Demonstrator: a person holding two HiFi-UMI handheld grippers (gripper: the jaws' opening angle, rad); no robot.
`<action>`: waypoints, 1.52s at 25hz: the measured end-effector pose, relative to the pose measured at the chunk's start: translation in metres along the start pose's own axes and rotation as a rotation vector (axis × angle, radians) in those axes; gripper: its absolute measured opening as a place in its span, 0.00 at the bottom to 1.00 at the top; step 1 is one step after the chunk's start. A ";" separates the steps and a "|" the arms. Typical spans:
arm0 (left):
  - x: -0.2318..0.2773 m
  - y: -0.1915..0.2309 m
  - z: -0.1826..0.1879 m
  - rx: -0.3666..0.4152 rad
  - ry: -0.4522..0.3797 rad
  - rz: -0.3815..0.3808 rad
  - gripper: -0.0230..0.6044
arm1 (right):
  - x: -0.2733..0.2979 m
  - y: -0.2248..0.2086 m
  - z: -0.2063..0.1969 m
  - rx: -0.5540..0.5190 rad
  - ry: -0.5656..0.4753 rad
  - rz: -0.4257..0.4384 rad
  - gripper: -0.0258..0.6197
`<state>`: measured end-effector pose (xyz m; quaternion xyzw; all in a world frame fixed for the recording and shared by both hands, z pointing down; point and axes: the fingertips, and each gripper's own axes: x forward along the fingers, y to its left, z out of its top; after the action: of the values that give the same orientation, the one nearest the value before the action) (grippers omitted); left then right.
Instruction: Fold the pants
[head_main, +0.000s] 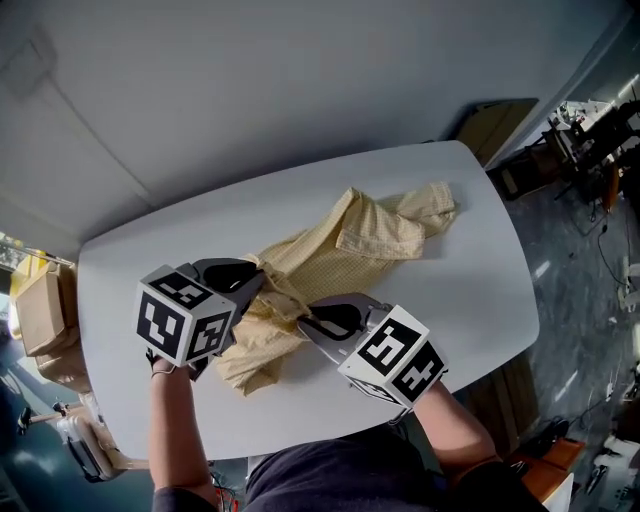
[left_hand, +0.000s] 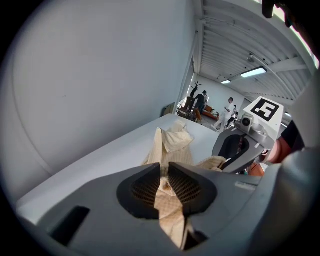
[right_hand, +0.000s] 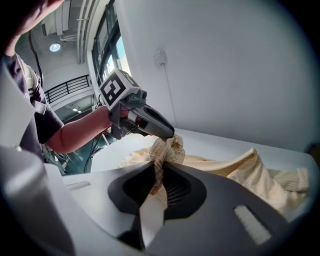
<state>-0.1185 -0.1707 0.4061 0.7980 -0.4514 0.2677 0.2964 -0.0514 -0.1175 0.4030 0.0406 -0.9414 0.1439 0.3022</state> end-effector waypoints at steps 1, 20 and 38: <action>0.010 -0.005 0.009 0.004 0.000 -0.003 0.13 | -0.009 -0.012 -0.002 0.008 -0.006 -0.011 0.11; 0.188 -0.060 0.150 0.127 0.001 -0.129 0.14 | -0.123 -0.212 -0.046 0.135 -0.052 -0.310 0.11; 0.211 -0.031 0.151 0.144 -0.029 0.035 0.14 | -0.145 -0.326 -0.107 0.306 -0.050 -0.649 0.25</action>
<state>0.0274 -0.3842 0.4428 0.8129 -0.4494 0.2928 0.2268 0.1793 -0.3989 0.4824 0.3860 -0.8541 0.1789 0.2992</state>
